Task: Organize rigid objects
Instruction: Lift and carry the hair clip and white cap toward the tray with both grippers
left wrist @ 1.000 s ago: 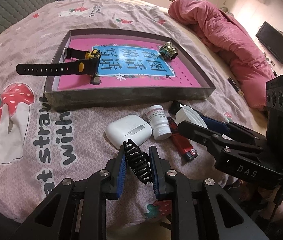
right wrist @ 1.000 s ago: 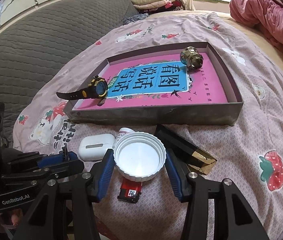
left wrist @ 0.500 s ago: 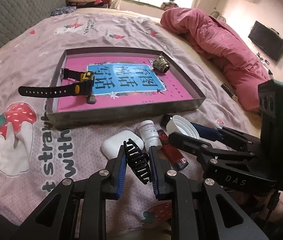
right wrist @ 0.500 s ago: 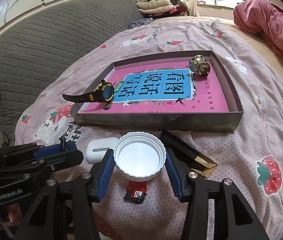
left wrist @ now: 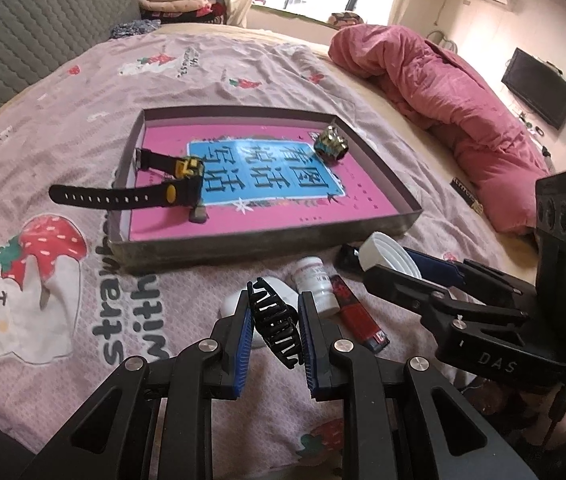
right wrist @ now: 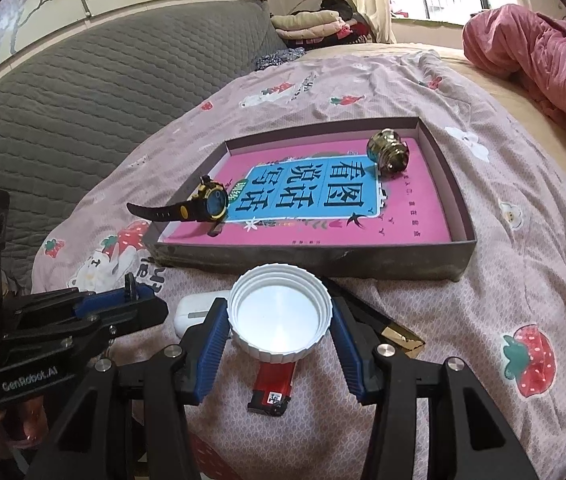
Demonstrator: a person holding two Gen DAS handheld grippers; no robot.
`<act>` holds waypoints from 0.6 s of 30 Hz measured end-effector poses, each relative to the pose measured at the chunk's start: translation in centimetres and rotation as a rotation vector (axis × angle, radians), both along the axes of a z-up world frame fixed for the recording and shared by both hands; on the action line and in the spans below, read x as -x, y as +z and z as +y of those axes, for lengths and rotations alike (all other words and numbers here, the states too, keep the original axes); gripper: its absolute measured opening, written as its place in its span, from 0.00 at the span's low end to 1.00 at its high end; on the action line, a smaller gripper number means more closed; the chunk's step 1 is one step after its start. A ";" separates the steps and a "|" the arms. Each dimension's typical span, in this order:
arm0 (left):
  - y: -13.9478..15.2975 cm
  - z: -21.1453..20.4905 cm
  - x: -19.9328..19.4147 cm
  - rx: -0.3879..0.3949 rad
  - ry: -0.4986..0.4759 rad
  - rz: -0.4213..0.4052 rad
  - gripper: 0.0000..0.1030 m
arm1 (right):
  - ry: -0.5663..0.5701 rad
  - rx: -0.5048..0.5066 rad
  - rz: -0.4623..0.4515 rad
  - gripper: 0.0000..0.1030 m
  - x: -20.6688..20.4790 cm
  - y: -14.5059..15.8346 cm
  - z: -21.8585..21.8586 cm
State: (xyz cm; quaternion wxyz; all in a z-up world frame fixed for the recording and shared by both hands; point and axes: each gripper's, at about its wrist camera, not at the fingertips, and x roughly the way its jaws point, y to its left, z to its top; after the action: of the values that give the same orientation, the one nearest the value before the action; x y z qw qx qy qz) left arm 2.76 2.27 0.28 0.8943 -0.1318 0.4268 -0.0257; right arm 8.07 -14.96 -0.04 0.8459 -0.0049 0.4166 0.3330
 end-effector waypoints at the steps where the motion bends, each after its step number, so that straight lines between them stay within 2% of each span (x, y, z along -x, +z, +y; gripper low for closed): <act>1: 0.1 0.1 0.0 -0.003 0.004 -0.004 0.22 | 0.000 0.000 -0.005 0.49 0.0 0.1 0.0; 18: 0.7 0.7 -0.8 -0.020 0.021 -0.050 0.22 | -0.046 -0.014 -0.061 0.49 -0.9 1.7 -1.2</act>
State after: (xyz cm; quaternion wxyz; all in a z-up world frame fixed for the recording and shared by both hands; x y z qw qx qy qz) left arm 3.55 3.01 0.94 0.9062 -0.1265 0.4033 -0.0154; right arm 8.93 -16.16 1.62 0.8656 0.0004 0.3883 0.3161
